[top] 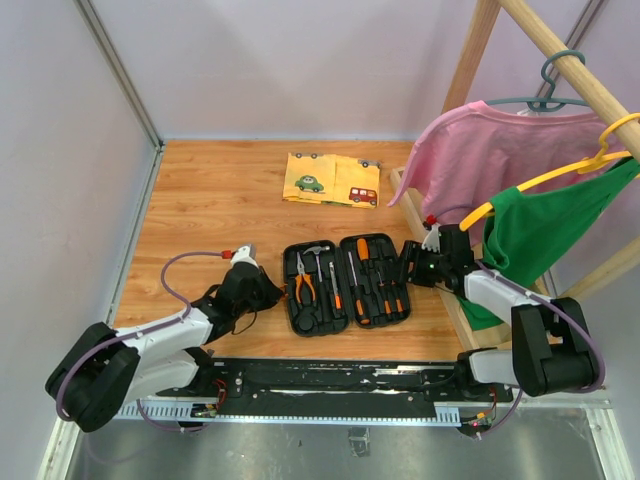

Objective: Sort the tools into containers
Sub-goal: Close the storage box at the center of the board.

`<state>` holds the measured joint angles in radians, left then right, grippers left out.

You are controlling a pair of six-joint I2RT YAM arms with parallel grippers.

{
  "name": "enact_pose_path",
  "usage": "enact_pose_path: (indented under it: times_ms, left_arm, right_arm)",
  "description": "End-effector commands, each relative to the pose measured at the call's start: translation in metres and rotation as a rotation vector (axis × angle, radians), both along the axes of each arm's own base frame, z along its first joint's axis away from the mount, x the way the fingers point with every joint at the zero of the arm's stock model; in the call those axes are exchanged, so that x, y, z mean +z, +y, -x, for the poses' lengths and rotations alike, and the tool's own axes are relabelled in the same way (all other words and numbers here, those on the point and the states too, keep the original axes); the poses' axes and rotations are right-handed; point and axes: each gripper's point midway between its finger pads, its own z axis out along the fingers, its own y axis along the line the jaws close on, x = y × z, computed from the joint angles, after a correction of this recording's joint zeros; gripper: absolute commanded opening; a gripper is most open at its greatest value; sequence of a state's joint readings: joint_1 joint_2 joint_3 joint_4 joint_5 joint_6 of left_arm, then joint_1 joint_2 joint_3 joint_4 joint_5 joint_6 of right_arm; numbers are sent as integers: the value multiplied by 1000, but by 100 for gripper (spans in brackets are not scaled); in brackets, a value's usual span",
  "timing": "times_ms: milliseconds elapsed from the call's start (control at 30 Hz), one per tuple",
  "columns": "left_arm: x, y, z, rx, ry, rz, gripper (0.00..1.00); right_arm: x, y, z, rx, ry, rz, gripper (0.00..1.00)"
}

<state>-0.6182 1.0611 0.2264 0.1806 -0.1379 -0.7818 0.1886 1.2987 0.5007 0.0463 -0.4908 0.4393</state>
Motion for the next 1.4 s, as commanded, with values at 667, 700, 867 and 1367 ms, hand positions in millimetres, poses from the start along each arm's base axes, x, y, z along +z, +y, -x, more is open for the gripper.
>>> enact_pose_path:
  times_ms: [667, 700, 867, 1367]
  left_arm:
    - [-11, -2, 2, -32, 6, -11, 5]
    - [-11, -2, 2, -33, 7, -10, 5]
    - [-10, -4, 2, -37, 5, 0, 4]
    - [-15, -7, 4, -44, 16, 16, 2]
  right_arm:
    - [61, 34, 9, 228, -133, -240, 58]
    - [64, 35, 12, 235, -131, -238, 58]
    - [78, 40, 28, 279, -139, -220, 58]
    - [106, 68, 50, 369, -173, -102, 56]
